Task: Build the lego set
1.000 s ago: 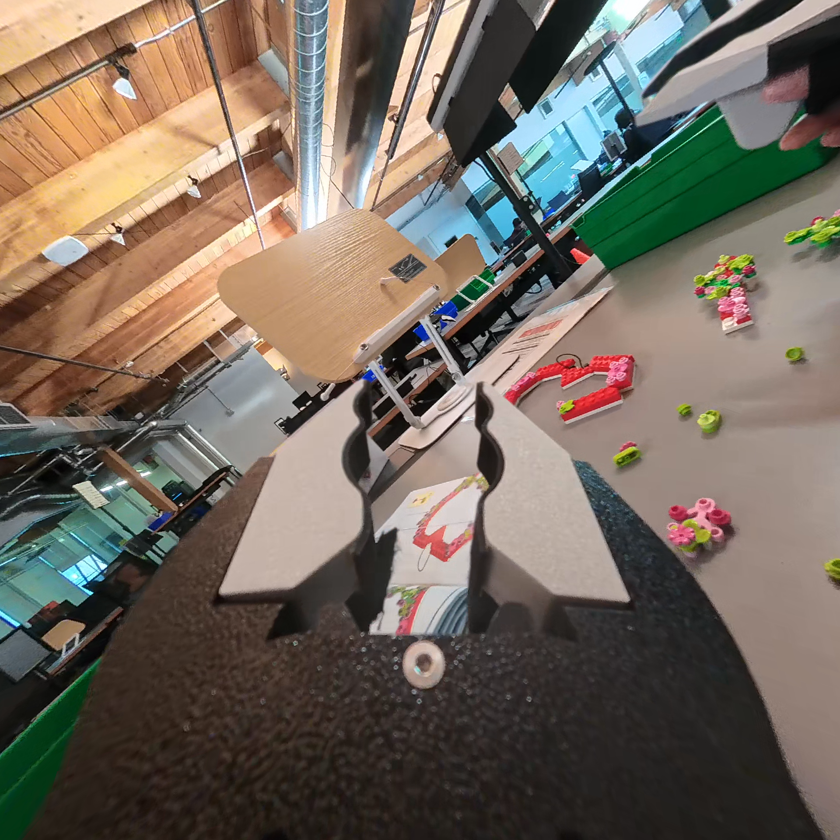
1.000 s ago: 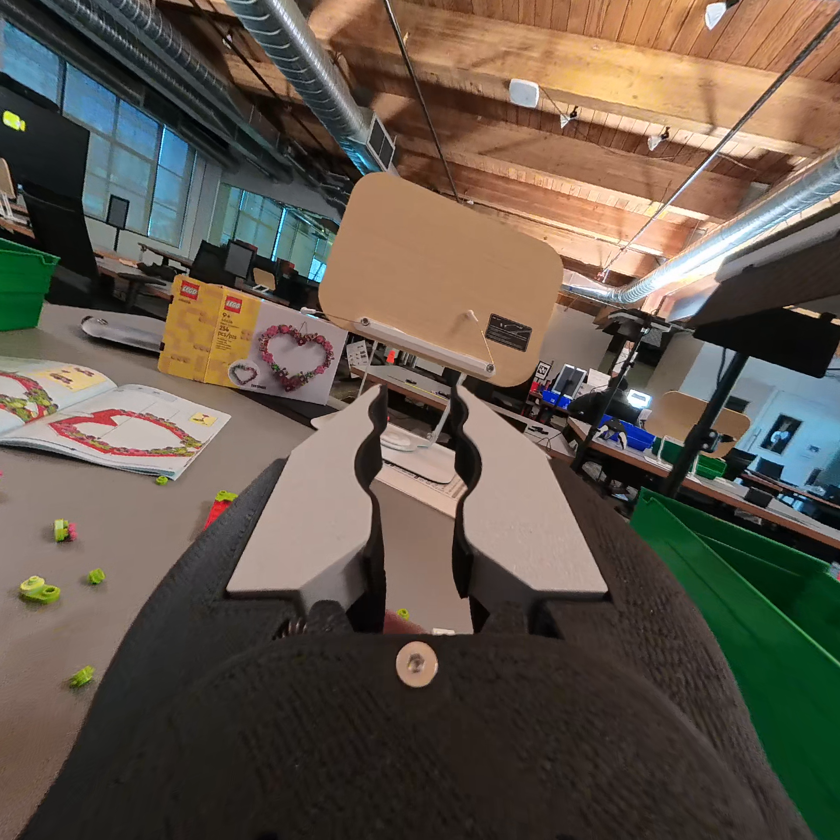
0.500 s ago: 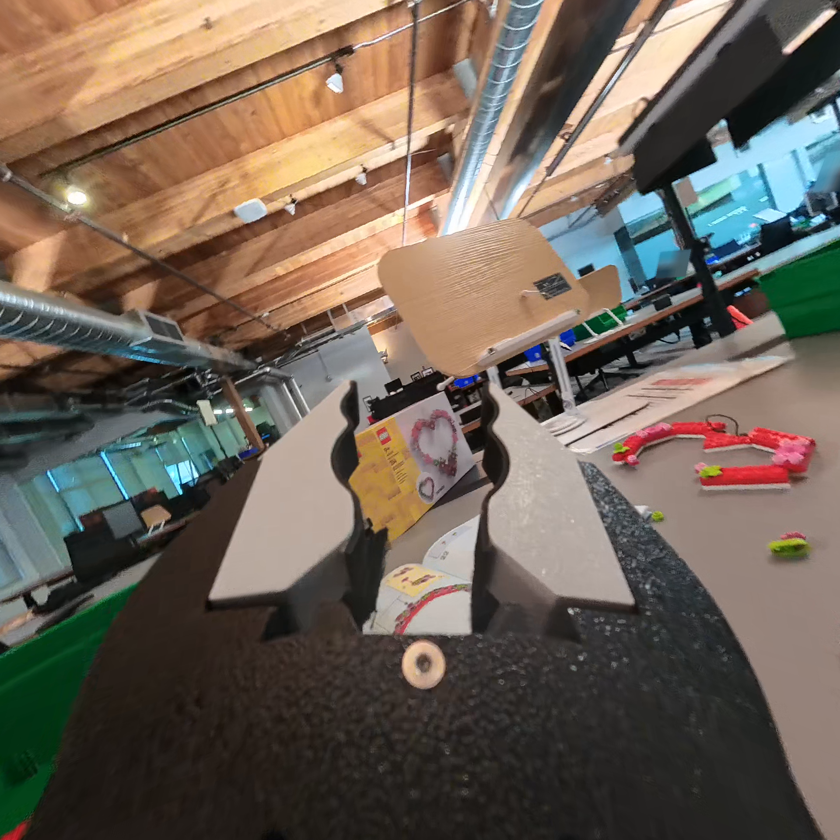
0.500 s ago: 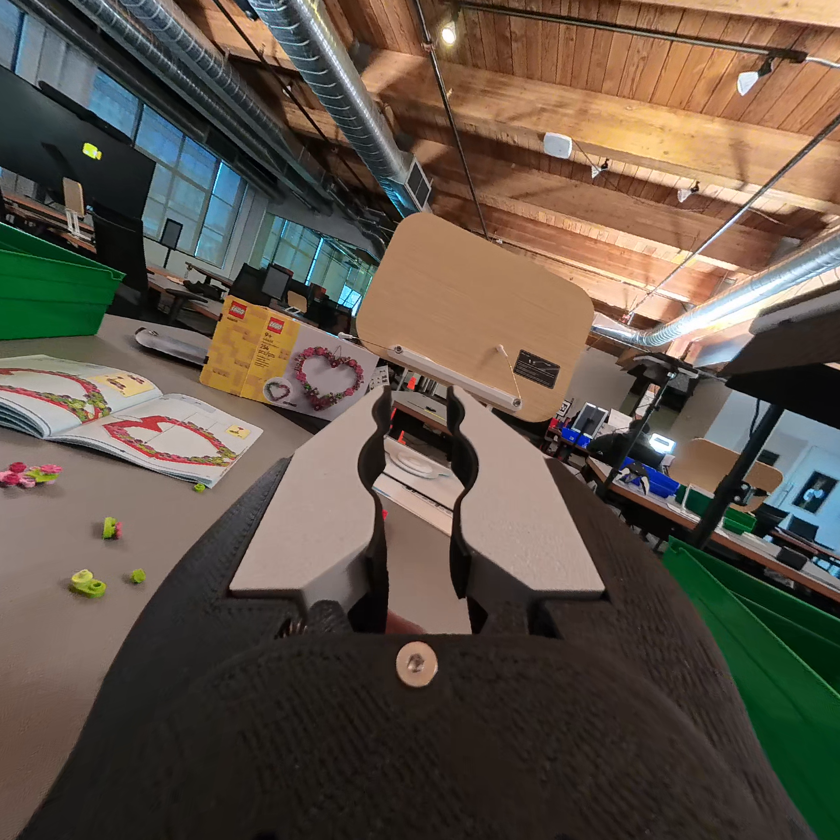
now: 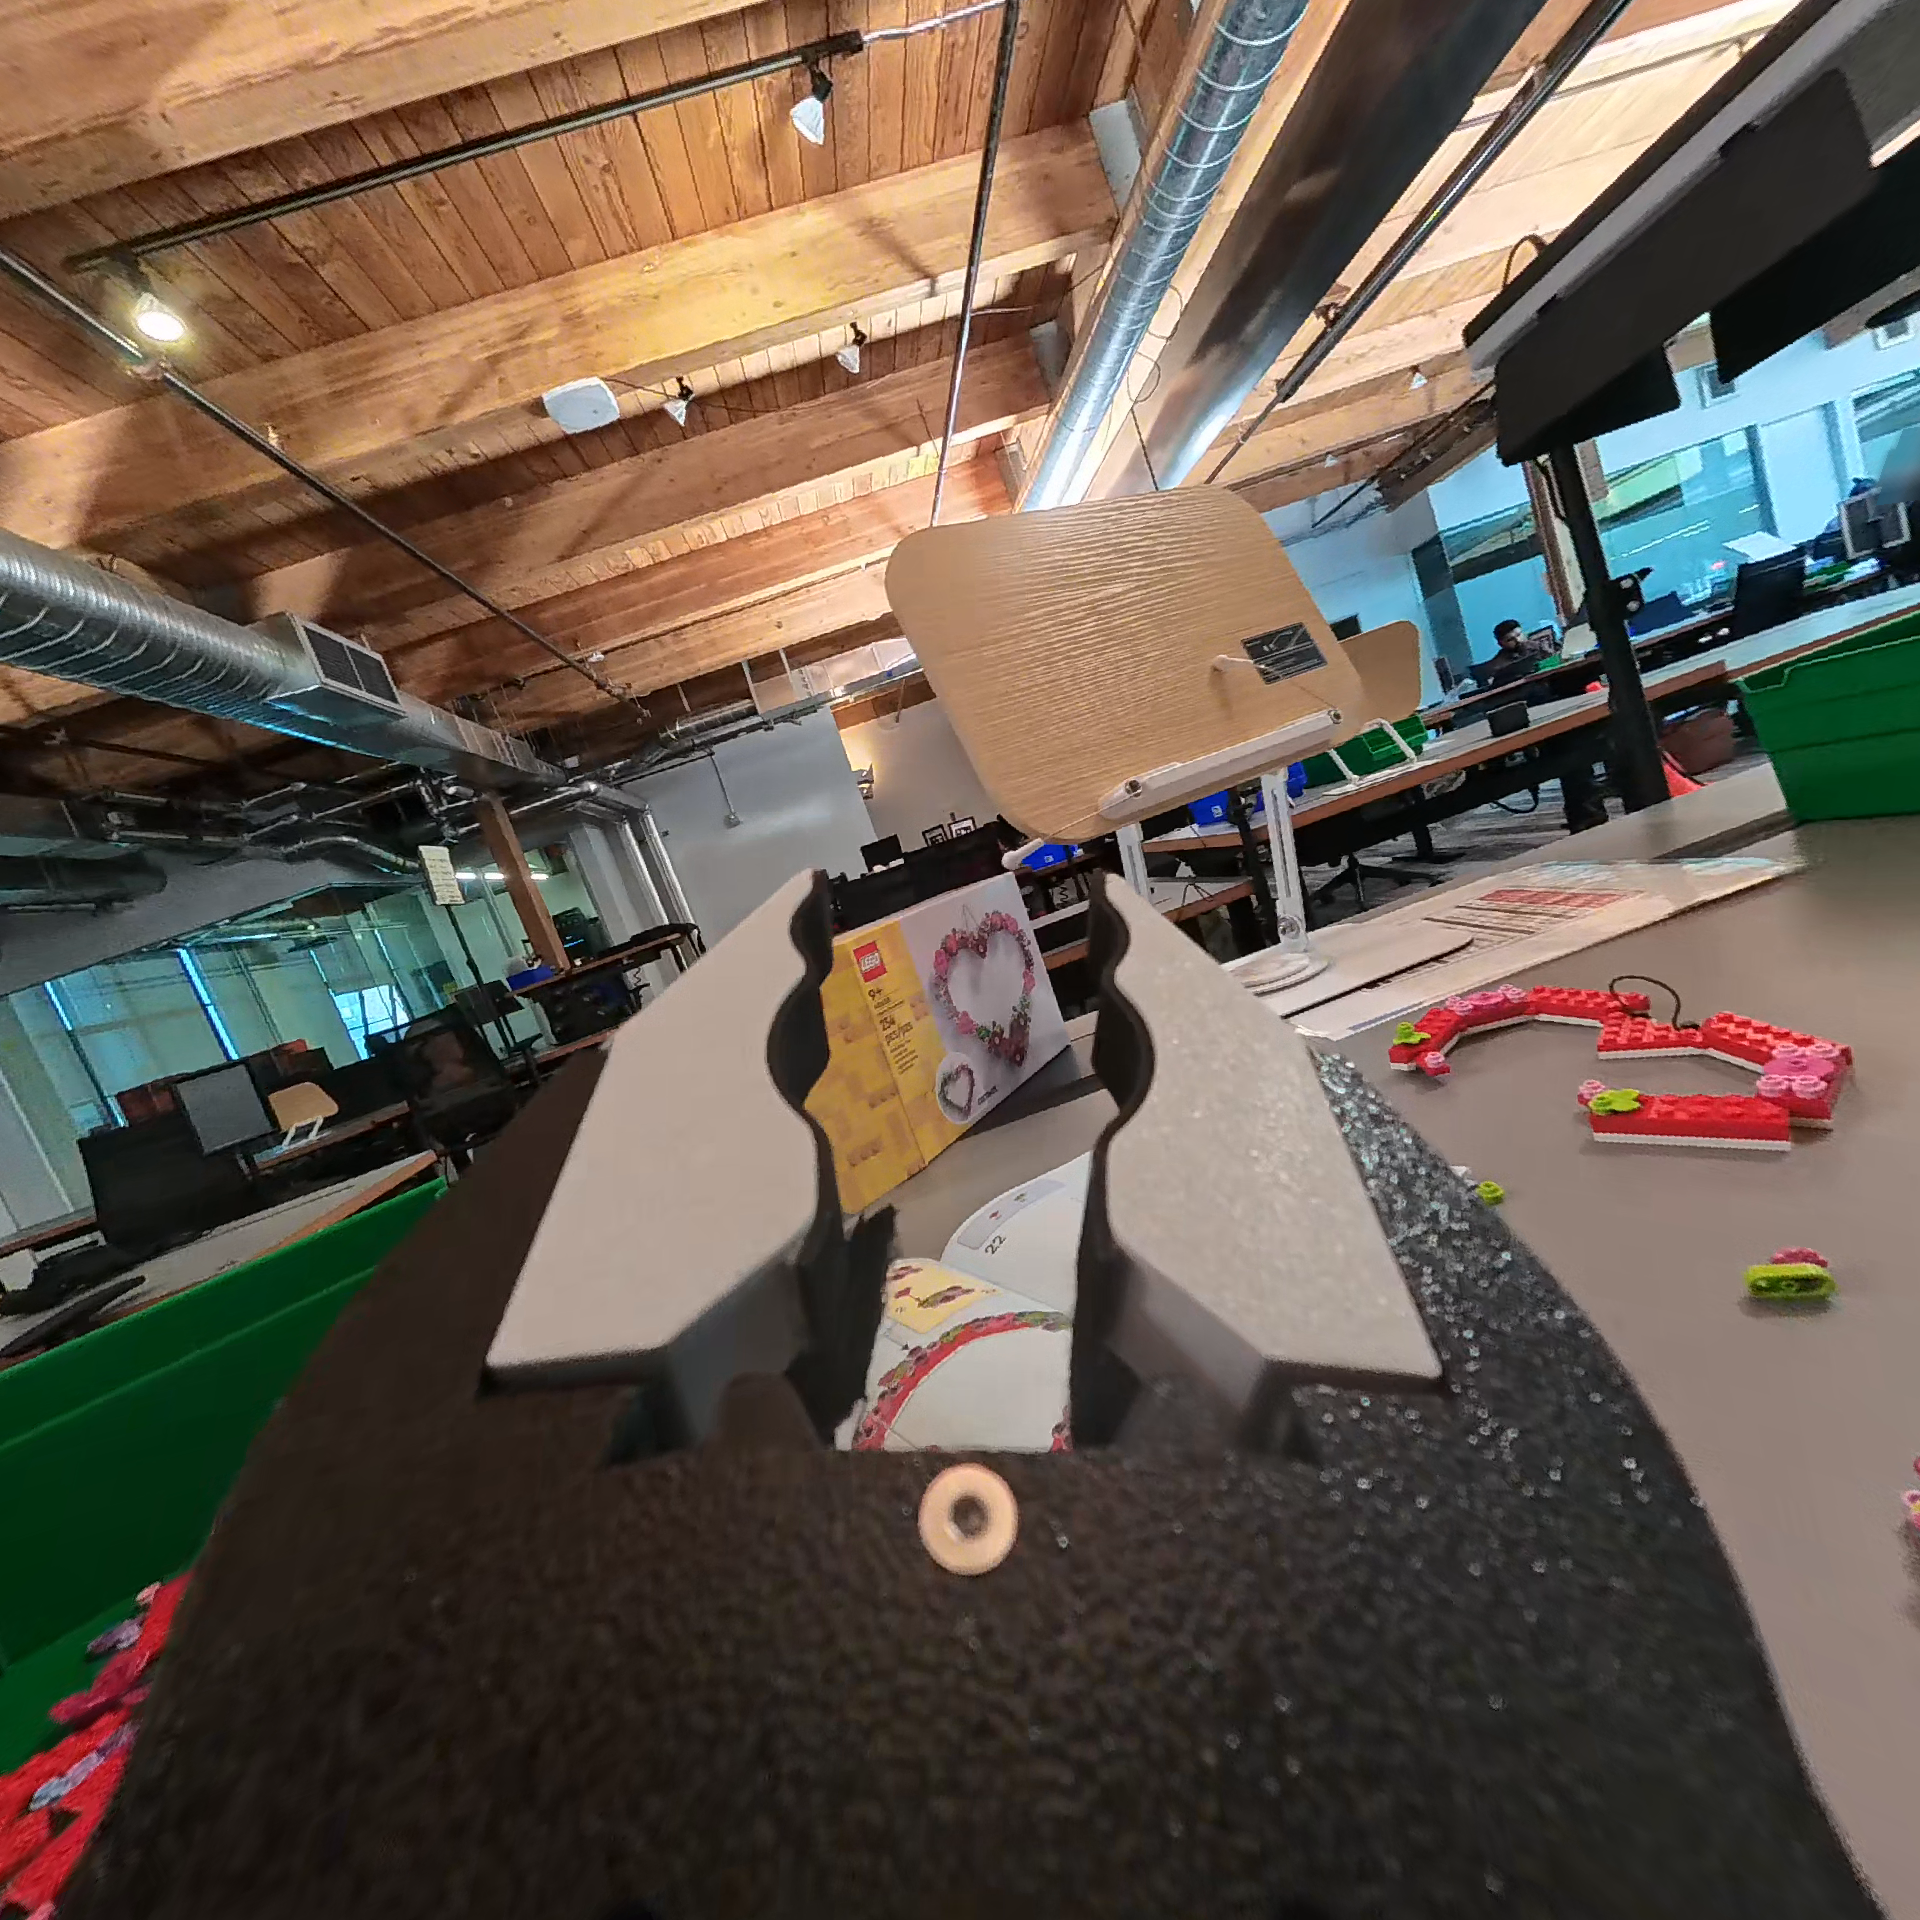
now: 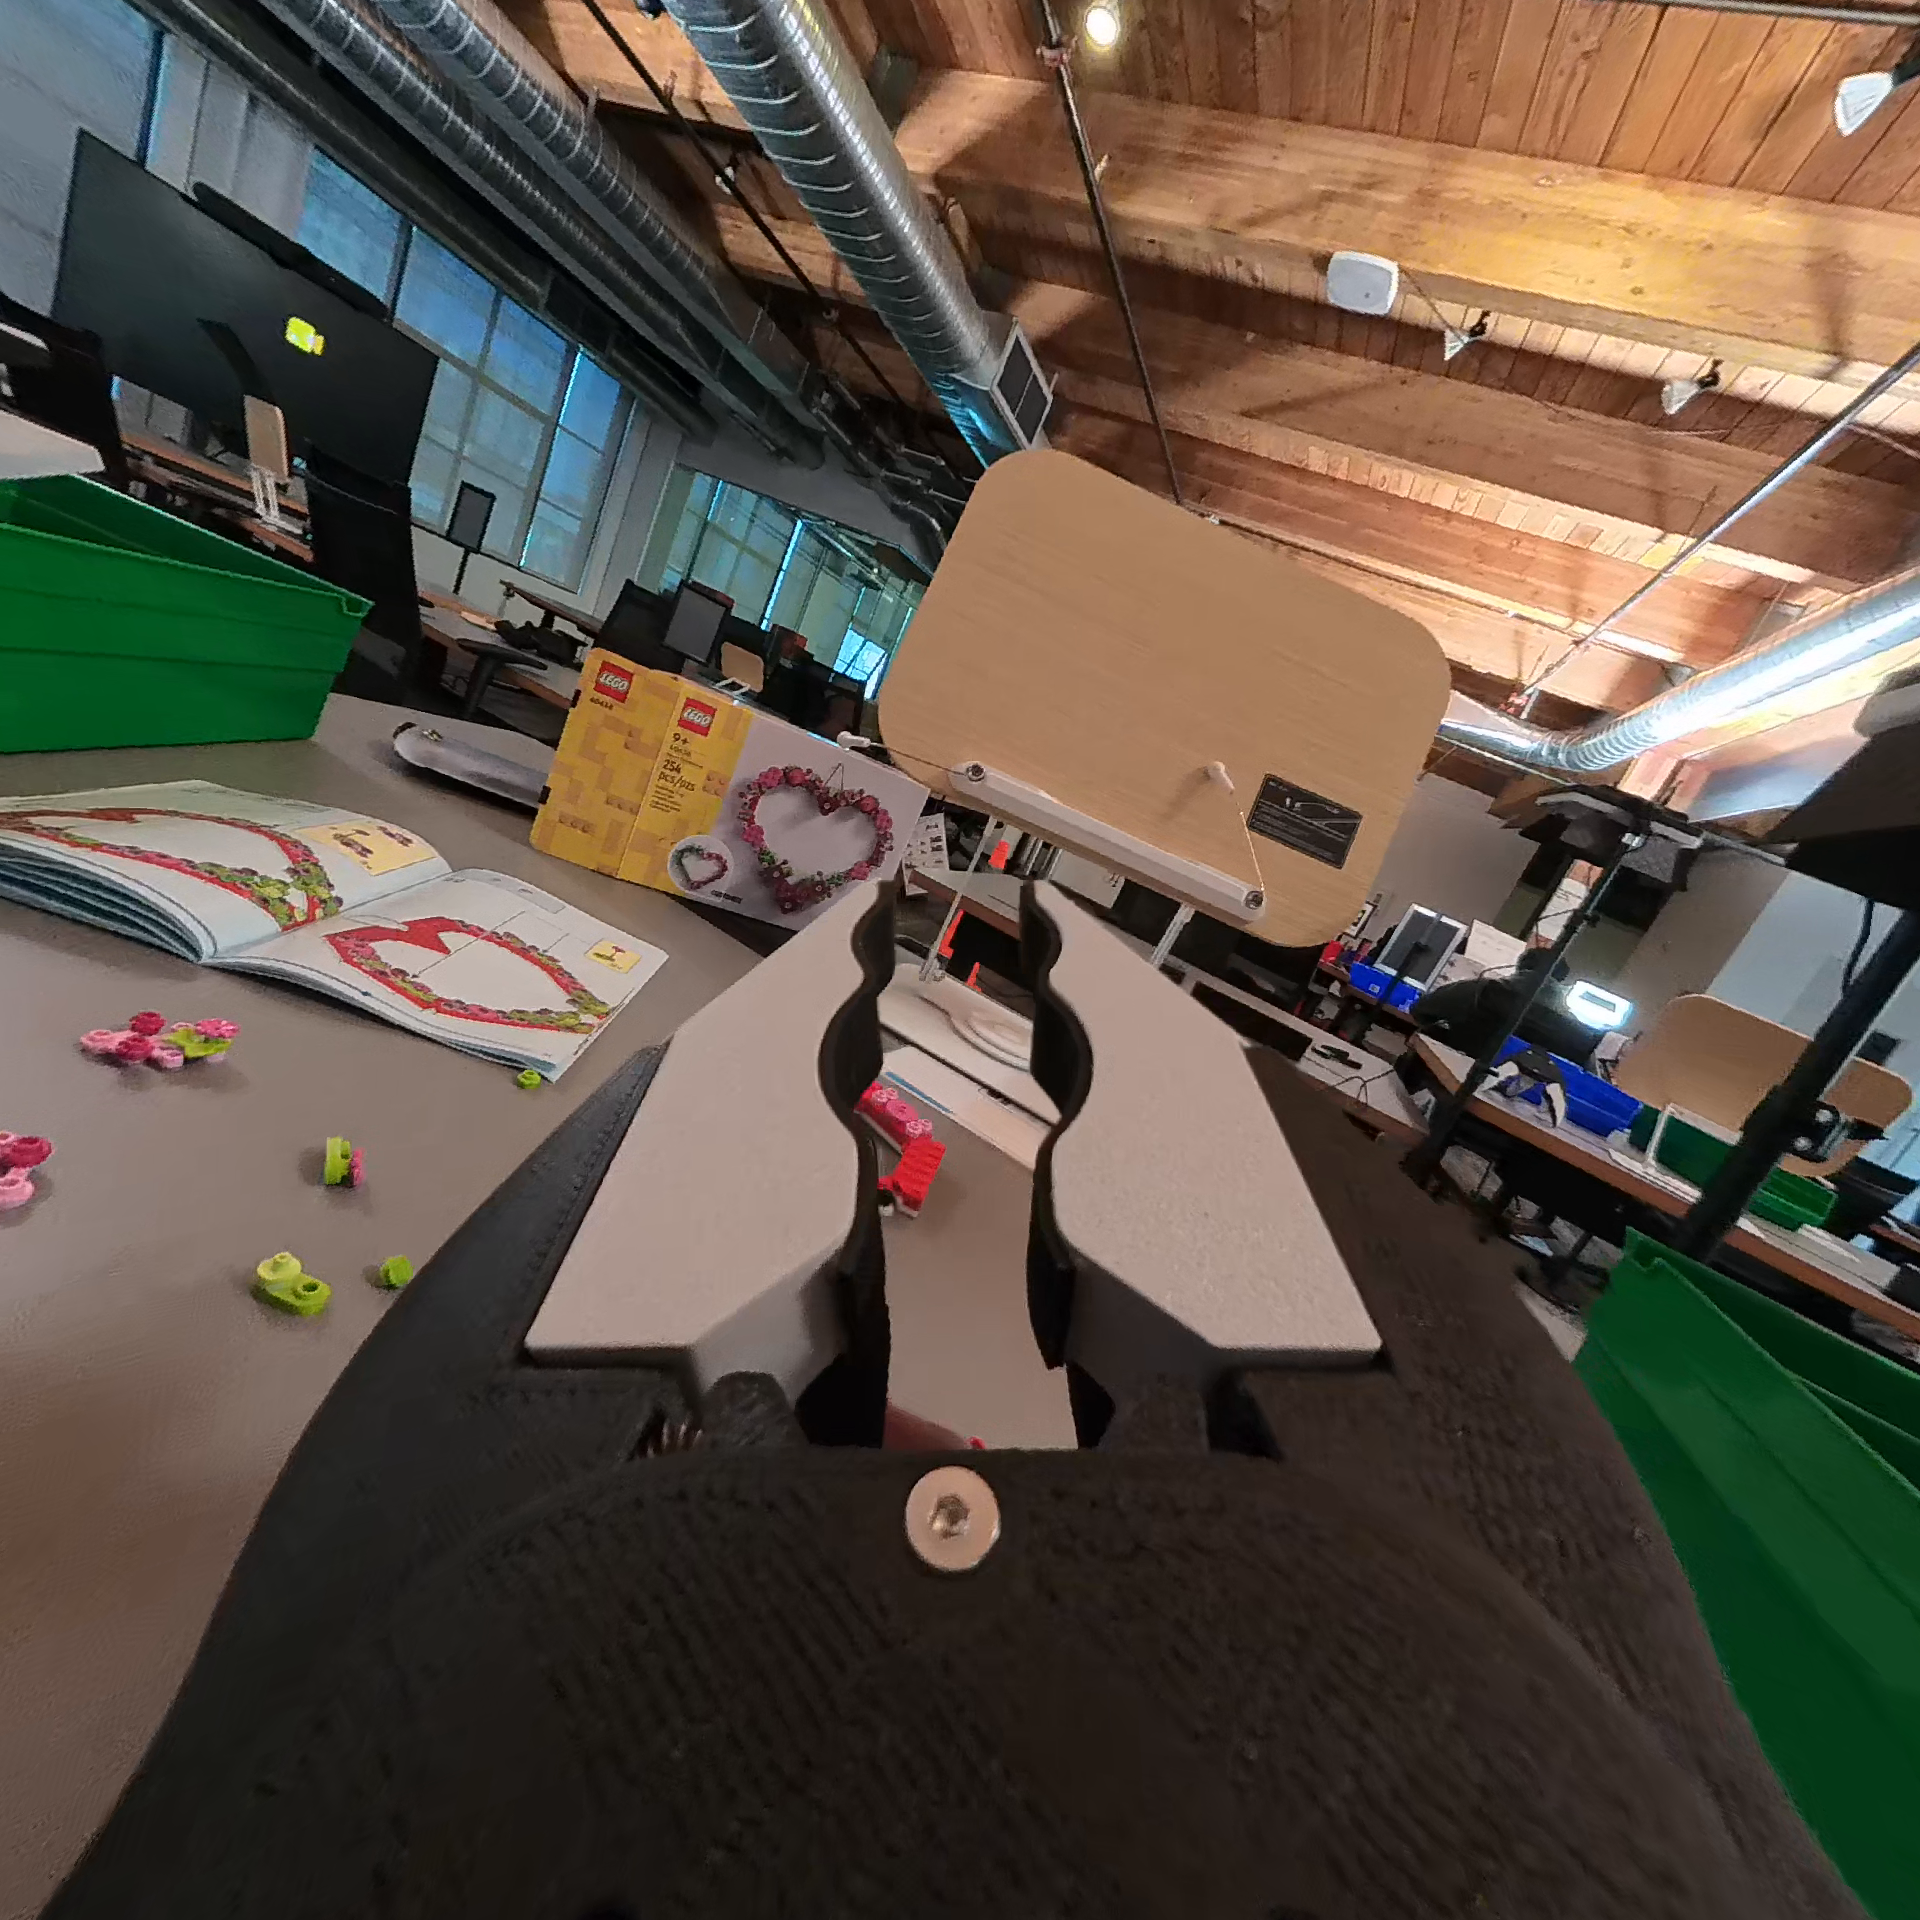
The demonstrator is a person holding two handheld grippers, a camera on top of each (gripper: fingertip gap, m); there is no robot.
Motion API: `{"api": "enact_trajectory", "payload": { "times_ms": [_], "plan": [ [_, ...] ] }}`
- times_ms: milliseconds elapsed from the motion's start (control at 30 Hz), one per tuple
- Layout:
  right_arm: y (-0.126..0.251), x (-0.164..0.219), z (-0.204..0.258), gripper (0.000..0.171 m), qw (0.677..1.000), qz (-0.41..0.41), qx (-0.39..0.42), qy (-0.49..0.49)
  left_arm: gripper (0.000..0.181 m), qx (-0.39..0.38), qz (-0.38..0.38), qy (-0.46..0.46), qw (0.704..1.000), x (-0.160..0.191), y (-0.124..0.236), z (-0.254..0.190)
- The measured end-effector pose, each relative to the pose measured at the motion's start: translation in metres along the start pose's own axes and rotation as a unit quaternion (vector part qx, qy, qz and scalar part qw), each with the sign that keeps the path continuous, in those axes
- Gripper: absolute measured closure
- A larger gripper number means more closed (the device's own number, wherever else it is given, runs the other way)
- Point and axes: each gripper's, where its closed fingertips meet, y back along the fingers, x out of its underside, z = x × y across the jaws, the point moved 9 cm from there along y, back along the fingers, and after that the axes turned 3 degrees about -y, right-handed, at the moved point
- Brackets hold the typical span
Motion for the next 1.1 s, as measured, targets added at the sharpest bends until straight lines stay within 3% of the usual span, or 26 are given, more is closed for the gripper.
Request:
{"api": "enact_trajectory", "payload": {
  "times_ms": [233, 767, 867, 933, 1033, 1100],
  "plan": [
    [0.003, -0.001, -0.006, 0.148, 0.999, -0.014, 0.031, -0.009, 0.135, 0.019, 0.001, -0.01, 1.0, 0.0, -0.002, -0.007],
    [-0.001, 0.003, 0.001, 0.146, 1.0, 0.005, -0.004, -0.011, 0.132, 0.077, -0.014, -0.001, 0.997, -0.015, 0.002, -0.019],
    [0.0, -0.001, -0.002, 0.146, 1.0, -0.004, 0.001, -0.009, 0.131, 0.076, 0.015, 0.051, 0.996, -0.032, 0.004, 0.008],
    [0.003, -0.005, -0.005, 0.146, 1.0, -0.015, 0.013, -0.003, 0.125, 0.034, 0.056, 0.081, 0.995, -0.043, 0.005, 0.043],
    [0.007, -0.011, -0.01, 0.147, 0.998, -0.041, 0.047, 0.021, 0.116, -0.07, 0.168, 0.04, 0.983, -0.056, 0.002, 0.111],
    [0.008, -0.008, -0.016, 0.147, 0.996, -0.033, 0.074, 0.048, 0.116, -0.095, 0.244, 0.009, 0.965, -0.061, -0.006, 0.154]
  ]
}}
